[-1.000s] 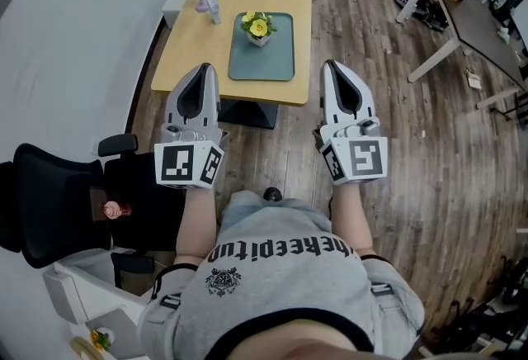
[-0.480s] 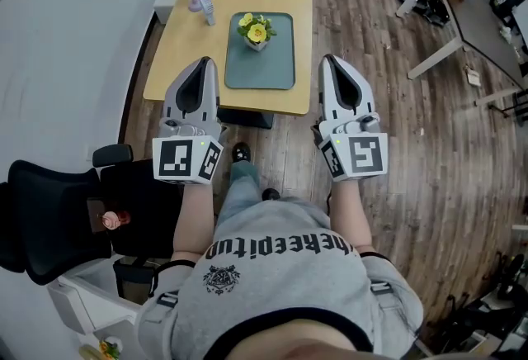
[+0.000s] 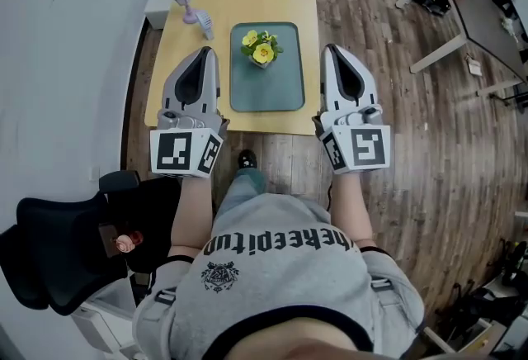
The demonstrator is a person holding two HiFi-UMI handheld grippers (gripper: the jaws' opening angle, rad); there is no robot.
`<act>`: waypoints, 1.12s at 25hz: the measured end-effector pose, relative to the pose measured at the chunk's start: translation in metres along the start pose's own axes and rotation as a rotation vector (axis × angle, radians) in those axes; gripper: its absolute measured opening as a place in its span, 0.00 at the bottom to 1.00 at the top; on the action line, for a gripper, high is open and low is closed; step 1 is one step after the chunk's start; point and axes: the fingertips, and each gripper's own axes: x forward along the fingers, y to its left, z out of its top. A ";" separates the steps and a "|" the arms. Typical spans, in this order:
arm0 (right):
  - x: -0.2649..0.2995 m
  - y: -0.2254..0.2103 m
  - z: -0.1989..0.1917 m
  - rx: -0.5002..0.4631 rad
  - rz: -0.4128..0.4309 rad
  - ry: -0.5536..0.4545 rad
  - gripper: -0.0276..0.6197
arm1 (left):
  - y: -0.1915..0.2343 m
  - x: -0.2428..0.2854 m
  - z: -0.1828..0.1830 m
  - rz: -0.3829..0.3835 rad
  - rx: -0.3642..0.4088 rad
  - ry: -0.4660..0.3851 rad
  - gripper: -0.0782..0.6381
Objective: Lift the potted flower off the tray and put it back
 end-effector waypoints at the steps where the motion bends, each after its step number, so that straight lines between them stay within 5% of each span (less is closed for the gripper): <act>1: 0.007 -0.001 -0.003 0.002 -0.007 0.004 0.05 | 0.005 0.007 -0.003 -0.008 -0.002 0.006 0.11; 12: 0.066 -0.013 -0.067 0.044 -0.091 0.130 0.05 | 0.042 0.075 -0.063 -0.095 -0.058 0.120 0.11; 28: 0.082 -0.022 -0.156 0.103 -0.160 0.325 0.05 | 0.045 0.093 -0.234 -0.187 -0.075 0.496 0.12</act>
